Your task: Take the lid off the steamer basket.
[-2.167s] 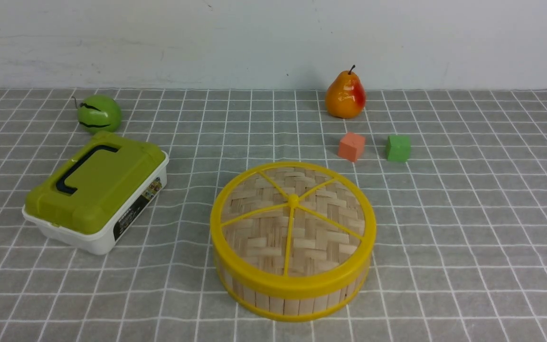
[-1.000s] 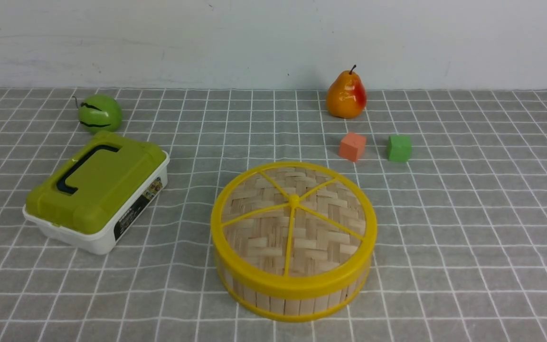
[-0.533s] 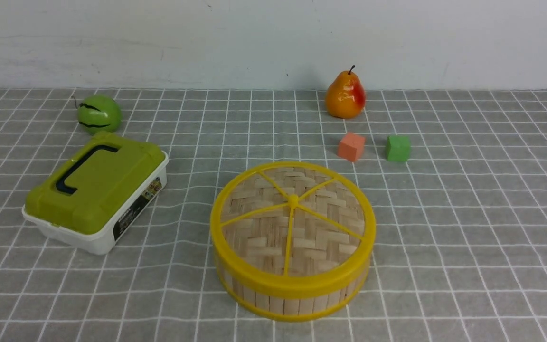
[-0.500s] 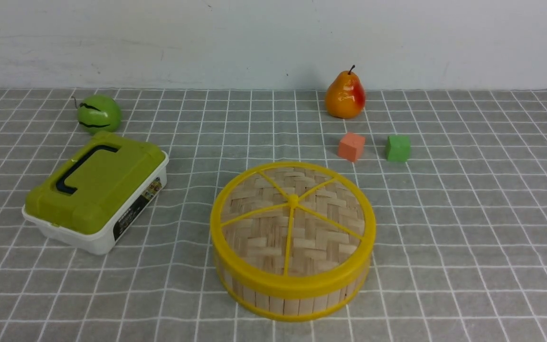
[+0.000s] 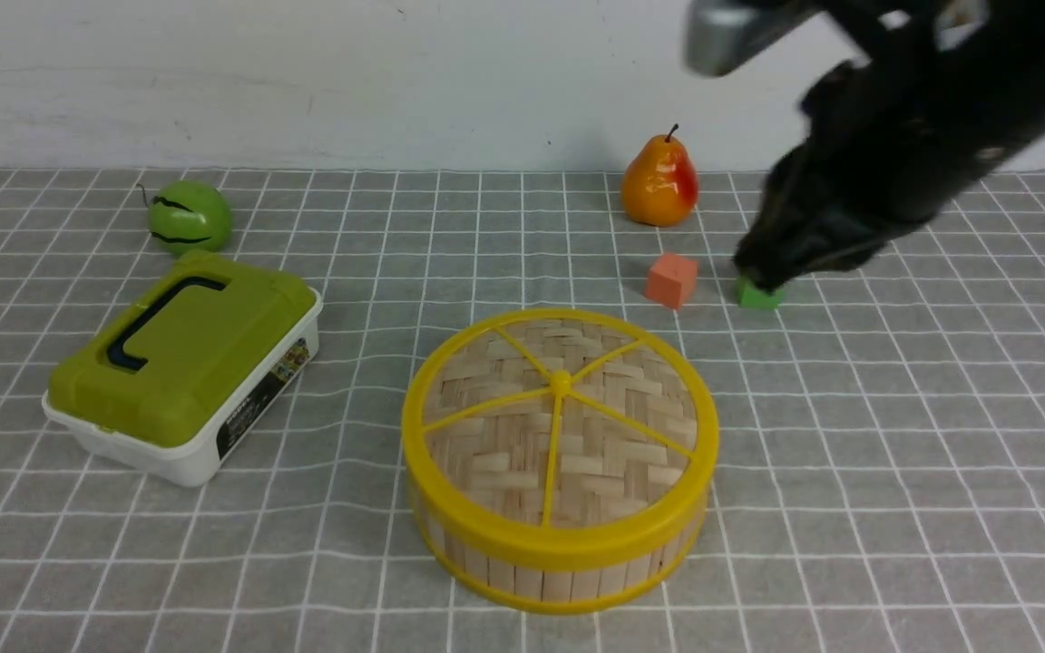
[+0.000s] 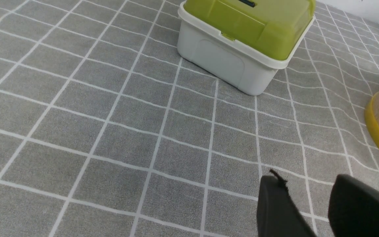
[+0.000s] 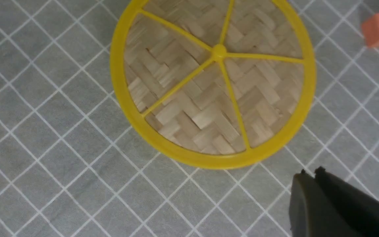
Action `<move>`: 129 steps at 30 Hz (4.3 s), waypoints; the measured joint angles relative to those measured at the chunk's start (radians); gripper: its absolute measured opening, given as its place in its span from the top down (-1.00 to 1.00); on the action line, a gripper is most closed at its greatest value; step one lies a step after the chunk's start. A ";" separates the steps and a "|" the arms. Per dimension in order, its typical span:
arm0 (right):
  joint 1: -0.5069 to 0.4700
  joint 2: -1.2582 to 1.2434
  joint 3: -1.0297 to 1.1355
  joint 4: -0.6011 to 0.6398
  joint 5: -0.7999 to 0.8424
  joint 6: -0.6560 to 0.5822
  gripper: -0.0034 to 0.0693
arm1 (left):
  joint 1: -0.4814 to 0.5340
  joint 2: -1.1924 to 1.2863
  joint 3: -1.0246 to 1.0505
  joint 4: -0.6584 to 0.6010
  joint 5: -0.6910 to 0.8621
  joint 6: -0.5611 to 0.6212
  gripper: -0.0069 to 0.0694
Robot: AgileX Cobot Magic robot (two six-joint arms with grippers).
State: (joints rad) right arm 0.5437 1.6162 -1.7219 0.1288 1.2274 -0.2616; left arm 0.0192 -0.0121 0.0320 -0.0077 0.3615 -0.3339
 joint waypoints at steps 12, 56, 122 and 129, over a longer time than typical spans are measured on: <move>0.041 0.490 -0.368 -0.009 0.016 0.095 -0.09 | 0.000 0.000 0.000 0.000 0.000 0.000 0.19; 0.044 0.463 -0.368 -0.016 0.018 0.125 0.69 | 0.000 0.000 0.000 0.000 0.000 0.000 0.19; -0.445 -1.045 0.733 0.049 -0.278 0.133 0.97 | 0.000 0.000 0.000 0.000 0.000 0.000 0.19; -0.445 -1.092 0.808 0.050 -0.296 0.133 0.97 | 0.000 0.000 0.000 0.000 0.000 0.000 0.19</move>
State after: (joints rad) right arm 0.0990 0.5238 -0.9139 0.1789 0.9318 -0.1283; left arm 0.0192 -0.0121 0.0320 -0.0077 0.3615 -0.3339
